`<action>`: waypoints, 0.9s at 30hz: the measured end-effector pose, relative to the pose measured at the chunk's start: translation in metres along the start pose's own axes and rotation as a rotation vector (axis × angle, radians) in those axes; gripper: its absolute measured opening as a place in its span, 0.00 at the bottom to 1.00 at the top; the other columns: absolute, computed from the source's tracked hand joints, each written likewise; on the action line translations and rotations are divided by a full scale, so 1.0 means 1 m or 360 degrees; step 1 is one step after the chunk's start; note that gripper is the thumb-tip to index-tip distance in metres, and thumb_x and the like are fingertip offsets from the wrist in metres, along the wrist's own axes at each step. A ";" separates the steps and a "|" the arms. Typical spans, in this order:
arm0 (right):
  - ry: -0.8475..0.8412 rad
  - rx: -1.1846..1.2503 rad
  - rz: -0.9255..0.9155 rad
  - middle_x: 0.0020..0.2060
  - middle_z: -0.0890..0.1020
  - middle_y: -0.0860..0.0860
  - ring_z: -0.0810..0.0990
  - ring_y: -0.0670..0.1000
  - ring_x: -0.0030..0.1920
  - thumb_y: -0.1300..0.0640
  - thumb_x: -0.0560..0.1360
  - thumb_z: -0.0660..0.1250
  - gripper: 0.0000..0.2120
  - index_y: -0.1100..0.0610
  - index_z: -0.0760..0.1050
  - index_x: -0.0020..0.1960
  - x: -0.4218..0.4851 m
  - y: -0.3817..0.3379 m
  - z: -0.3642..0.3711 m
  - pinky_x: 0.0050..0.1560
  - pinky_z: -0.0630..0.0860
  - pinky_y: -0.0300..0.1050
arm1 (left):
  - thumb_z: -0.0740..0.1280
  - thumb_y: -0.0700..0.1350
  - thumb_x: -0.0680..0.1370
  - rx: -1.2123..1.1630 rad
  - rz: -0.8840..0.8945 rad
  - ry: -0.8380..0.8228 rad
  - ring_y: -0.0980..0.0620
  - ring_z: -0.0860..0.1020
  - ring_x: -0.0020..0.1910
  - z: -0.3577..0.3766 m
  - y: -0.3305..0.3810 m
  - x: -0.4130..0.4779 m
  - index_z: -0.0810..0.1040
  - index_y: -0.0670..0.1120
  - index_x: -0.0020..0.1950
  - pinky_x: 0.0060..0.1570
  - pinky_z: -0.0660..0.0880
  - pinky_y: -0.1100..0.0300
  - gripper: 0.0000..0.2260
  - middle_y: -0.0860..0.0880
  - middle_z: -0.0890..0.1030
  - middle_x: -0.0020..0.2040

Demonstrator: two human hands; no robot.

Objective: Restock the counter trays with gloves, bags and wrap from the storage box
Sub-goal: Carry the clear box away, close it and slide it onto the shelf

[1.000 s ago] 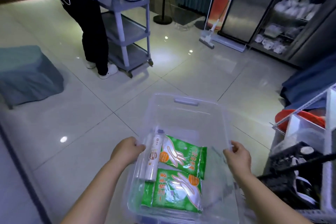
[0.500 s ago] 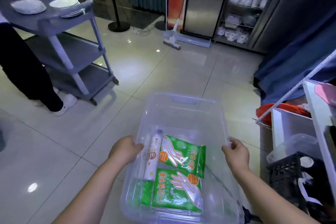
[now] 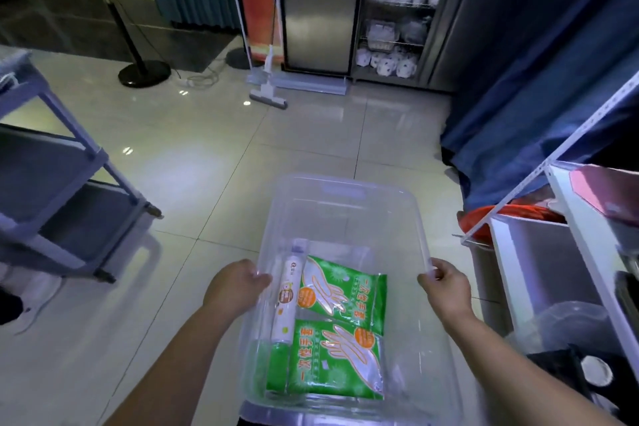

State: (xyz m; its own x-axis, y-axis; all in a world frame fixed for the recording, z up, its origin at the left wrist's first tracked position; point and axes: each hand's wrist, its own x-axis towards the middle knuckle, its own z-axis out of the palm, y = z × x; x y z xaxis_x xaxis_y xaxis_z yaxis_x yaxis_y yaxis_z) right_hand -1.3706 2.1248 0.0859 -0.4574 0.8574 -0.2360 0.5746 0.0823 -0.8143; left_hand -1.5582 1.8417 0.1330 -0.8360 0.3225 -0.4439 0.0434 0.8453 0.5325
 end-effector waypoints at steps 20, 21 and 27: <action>0.0827 0.0380 0.0801 0.32 0.76 0.53 0.72 0.51 0.30 0.66 0.70 0.66 0.10 0.56 0.76 0.49 0.223 -0.017 -0.018 0.38 0.73 0.47 | 0.65 0.48 0.75 0.0607 0.0771 -0.0540 0.42 0.78 0.38 0.078 0.296 0.348 0.70 0.46 0.35 0.35 0.66 0.58 0.11 0.45 0.76 0.33; 0.0841 0.0382 0.0826 0.32 0.75 0.53 0.71 0.51 0.29 0.66 0.70 0.65 0.10 0.57 0.77 0.50 0.237 -0.010 -0.024 0.37 0.72 0.46 | 0.65 0.49 0.75 0.0630 0.0792 -0.0551 0.43 0.77 0.37 0.092 0.310 0.356 0.69 0.47 0.34 0.34 0.65 0.59 0.12 0.46 0.75 0.33; 0.0818 0.0390 0.0948 0.32 0.73 0.55 0.69 0.53 0.30 0.67 0.70 0.64 0.11 0.58 0.76 0.51 0.331 0.047 -0.052 0.36 0.70 0.47 | 0.65 0.48 0.75 0.0724 0.0744 -0.0670 0.42 0.79 0.36 0.184 0.369 0.406 0.75 0.42 0.40 0.39 0.75 0.54 0.10 0.43 0.80 0.35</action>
State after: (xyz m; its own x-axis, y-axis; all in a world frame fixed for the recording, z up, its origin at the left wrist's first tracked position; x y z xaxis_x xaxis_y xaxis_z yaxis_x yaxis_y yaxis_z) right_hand -1.4602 2.4389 -0.0030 0.2789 0.8529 -0.4414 0.4310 -0.5219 -0.7361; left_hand -1.7807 2.3627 0.0172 -0.4010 0.7465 -0.5309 0.6371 0.6437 0.4240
